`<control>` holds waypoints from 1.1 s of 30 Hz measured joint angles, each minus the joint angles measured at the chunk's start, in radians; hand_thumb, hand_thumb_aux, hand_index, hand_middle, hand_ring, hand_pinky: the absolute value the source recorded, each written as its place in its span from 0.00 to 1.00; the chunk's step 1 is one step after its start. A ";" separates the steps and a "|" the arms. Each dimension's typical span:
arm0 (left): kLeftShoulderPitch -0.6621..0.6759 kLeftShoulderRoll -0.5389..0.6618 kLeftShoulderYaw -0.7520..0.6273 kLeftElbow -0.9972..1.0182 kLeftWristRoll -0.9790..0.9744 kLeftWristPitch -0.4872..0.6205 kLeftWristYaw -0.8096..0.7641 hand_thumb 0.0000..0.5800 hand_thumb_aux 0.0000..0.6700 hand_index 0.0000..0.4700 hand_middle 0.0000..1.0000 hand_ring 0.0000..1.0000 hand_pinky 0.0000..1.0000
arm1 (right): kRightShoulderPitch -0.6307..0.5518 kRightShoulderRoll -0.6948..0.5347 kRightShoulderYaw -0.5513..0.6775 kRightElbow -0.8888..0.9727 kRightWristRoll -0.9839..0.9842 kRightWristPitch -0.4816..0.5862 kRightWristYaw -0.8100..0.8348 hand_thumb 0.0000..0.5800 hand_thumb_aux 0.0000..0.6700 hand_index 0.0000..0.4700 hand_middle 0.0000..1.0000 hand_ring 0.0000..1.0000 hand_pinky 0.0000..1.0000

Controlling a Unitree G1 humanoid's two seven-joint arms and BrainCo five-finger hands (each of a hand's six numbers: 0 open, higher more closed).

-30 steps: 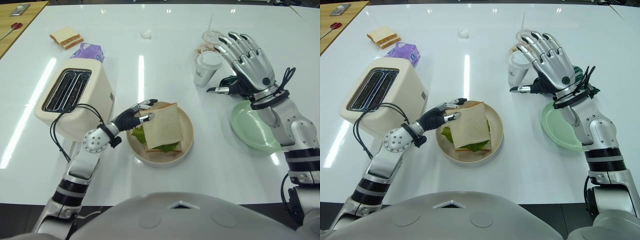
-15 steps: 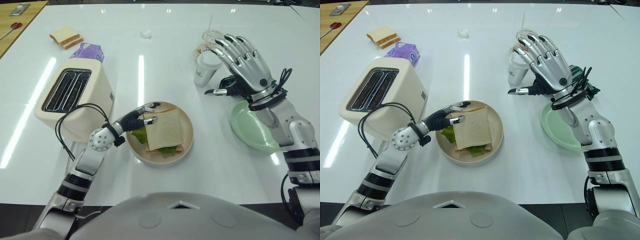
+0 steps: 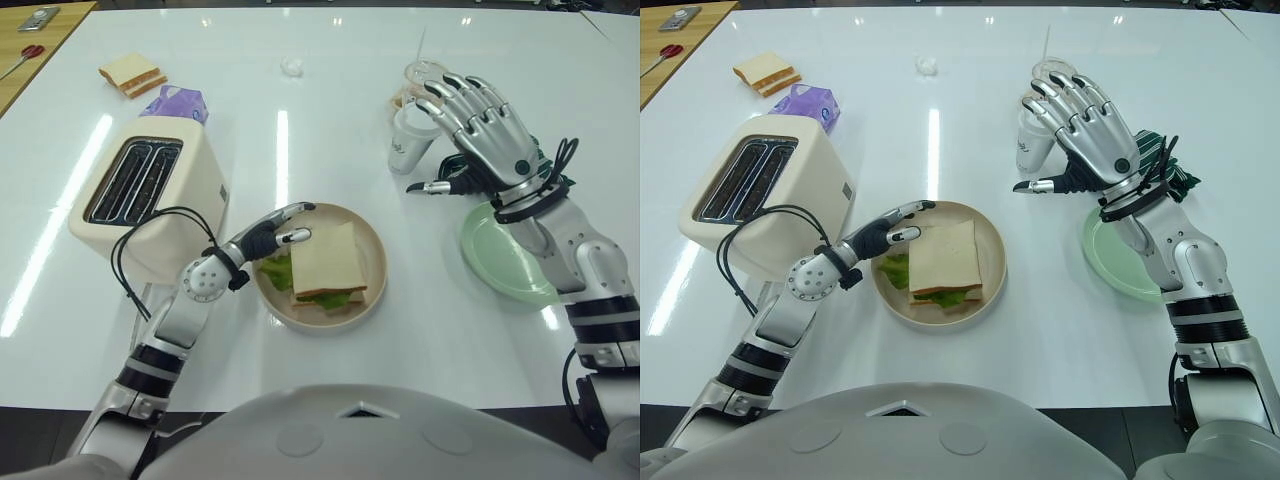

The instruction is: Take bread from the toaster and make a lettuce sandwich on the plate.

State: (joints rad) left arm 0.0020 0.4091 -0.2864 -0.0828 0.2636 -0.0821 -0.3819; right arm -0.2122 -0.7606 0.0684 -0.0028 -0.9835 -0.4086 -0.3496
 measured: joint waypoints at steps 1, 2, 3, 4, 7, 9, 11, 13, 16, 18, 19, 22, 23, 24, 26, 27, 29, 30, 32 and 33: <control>0.000 0.000 0.001 -0.001 0.000 0.000 0.003 0.00 0.00 0.00 0.00 0.00 0.00 | 0.000 0.000 0.000 0.000 0.000 0.000 -0.001 0.00 0.00 0.00 0.00 0.00 0.00; 0.000 0.000 0.006 -0.007 0.001 0.000 0.009 0.00 0.00 0.00 0.00 0.00 0.00 | 0.000 0.000 0.000 0.000 0.000 -0.001 -0.001 0.00 0.00 0.00 0.00 0.00 0.00; -0.001 -0.001 0.015 -0.025 0.001 0.001 0.019 0.00 0.00 0.00 0.00 0.00 0.00 | 0.000 -0.001 0.000 0.000 0.000 -0.001 -0.002 0.00 0.00 0.00 0.00 0.00 0.00; -0.002 -0.003 0.025 -0.045 0.001 0.003 0.028 0.00 0.00 0.00 0.00 0.00 0.00 | 0.000 -0.001 0.000 0.000 0.000 -0.002 -0.002 0.00 0.00 0.00 0.00 0.00 0.00; -0.009 -0.041 0.098 -0.178 -0.026 0.002 0.082 0.00 0.00 0.00 0.00 0.00 0.00 | 0.002 -0.003 0.001 -0.005 0.002 -0.016 -0.001 0.00 0.00 0.00 0.00 0.00 0.00; -0.044 -0.075 0.185 -0.350 -0.097 -0.011 0.127 0.98 0.84 0.84 0.00 0.00 0.00 | 0.019 -0.004 0.002 -0.021 0.023 -0.039 0.013 0.00 0.00 0.00 0.00 0.00 0.00; -0.050 -0.073 0.270 -0.494 -0.164 -0.018 0.136 1.00 1.00 1.00 0.16 0.16 0.16 | 0.059 -0.011 0.006 -0.041 0.049 -0.067 0.039 0.35 0.20 0.20 0.00 0.00 0.00; -0.001 -0.040 0.343 -0.577 -0.200 -0.023 0.110 1.00 1.00 1.00 1.00 1.00 1.00 | 0.112 -0.019 0.012 -0.047 0.070 -0.089 0.073 1.00 0.98 0.98 0.04 0.04 0.04; 0.193 0.048 0.446 -0.587 -0.196 -0.030 0.035 1.00 1.00 1.00 1.00 1.00 1.00 | 0.204 -0.060 0.029 -0.044 0.104 -0.126 0.158 1.00 1.00 1.00 0.85 0.85 0.85; 0.328 0.094 0.486 -0.546 -0.195 -0.063 -0.026 1.00 1.00 1.00 1.00 1.00 1.00 | 0.266 -0.089 0.041 -0.042 0.157 -0.147 0.245 1.00 1.00 1.00 1.00 1.00 1.00; 0.369 0.105 0.494 -0.528 -0.197 -0.071 -0.046 1.00 1.00 1.00 1.00 1.00 1.00 | 0.284 -0.100 0.041 -0.043 0.170 -0.147 0.277 1.00 1.00 1.00 1.00 1.00 1.00; 0.529 0.176 0.508 -0.474 -0.205 -0.130 -0.157 1.00 1.00 1.00 1.00 1.00 1.00 | 0.368 -0.165 0.024 -0.060 0.264 -0.137 0.421 1.00 1.00 1.00 1.00 1.00 1.00; 0.597 0.202 0.507 -0.457 -0.205 -0.132 -0.203 1.00 1.00 1.00 1.00 1.00 1.00 | 0.416 -0.189 -0.001 -0.085 0.321 -0.126 0.481 1.00 1.00 1.00 1.00 1.00 1.00; 0.627 0.221 0.504 -0.447 -0.206 -0.145 -0.235 1.00 1.00 1.00 1.00 1.00 1.00 | 0.450 -0.203 -0.013 -0.113 0.370 -0.112 0.531 1.00 1.00 1.00 1.00 1.00 1.00; 0.671 0.261 0.479 -0.439 -0.209 -0.170 -0.300 1.00 1.00 1.00 1.00 1.00 1.00 | 0.513 -0.217 -0.035 -0.181 0.473 -0.077 0.633 1.00 1.00 1.00 1.00 1.00 1.00; 0.691 0.280 0.463 -0.433 -0.210 -0.177 -0.332 1.00 1.00 1.00 1.00 1.00 1.00 | 0.546 -0.222 -0.037 -0.210 0.512 -0.061 0.677 1.00 1.00 1.00 1.00 1.00 1.00; 0.714 0.307 0.423 -0.413 -0.212 -0.188 -0.386 1.00 1.00 1.00 1.00 1.00 1.00 | 0.605 -0.222 -0.032 -0.261 0.579 -0.021 0.763 1.00 1.00 1.00 1.00 1.00 1.00; 0.712 0.317 0.404 -0.399 -0.212 -0.193 -0.400 1.00 1.00 1.00 1.00 1.00 1.00 | 0.619 -0.221 -0.026 -0.278 0.595 -0.009 0.792 1.00 1.00 1.00 1.00 1.00 1.00; 0.701 0.323 0.368 -0.371 -0.207 -0.194 -0.418 1.00 1.00 1.00 1.00 1.00 1.00 | 0.630 -0.216 -0.002 -0.300 0.613 0.007 0.843 1.00 1.00 1.00 1.00 1.00 1.00; 0.691 0.323 0.350 -0.363 -0.206 -0.194 -0.421 1.00 1.00 1.00 1.00 1.00 1.00 | 0.635 -0.209 0.012 -0.306 0.614 0.011 0.863 1.00 1.00 1.00 1.00 1.00 1.00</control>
State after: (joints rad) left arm 0.6930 0.7317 0.0637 -0.4456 0.0576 -0.2761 -0.8030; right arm 0.4229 -0.9694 0.0800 -0.3089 -0.3695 -0.3972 0.5137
